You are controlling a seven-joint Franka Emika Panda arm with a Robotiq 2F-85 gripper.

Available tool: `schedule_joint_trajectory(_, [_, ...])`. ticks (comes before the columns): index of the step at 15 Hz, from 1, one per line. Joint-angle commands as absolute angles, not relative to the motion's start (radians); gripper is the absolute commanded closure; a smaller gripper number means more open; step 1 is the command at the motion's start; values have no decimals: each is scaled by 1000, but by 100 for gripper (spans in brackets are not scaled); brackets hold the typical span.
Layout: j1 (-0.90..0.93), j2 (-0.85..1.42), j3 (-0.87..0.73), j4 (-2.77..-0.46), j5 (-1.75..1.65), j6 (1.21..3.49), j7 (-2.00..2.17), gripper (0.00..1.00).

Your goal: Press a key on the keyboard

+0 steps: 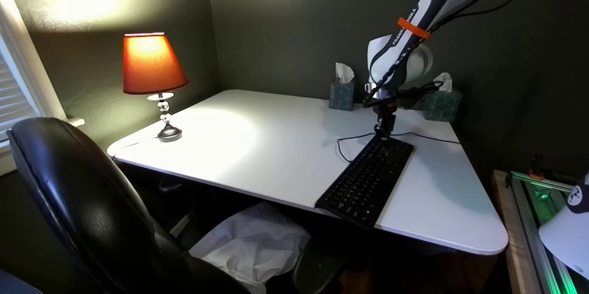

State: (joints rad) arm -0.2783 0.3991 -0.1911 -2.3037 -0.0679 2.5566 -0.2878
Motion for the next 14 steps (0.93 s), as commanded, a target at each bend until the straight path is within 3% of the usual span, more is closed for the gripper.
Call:
schedule_joint_trajectory(1, [-291,430,-177,-2270,-53,2527,-286,100])
schedule_joint_trajectory(14, [-289,365,-187,-2322,-65,2554,-284,100])
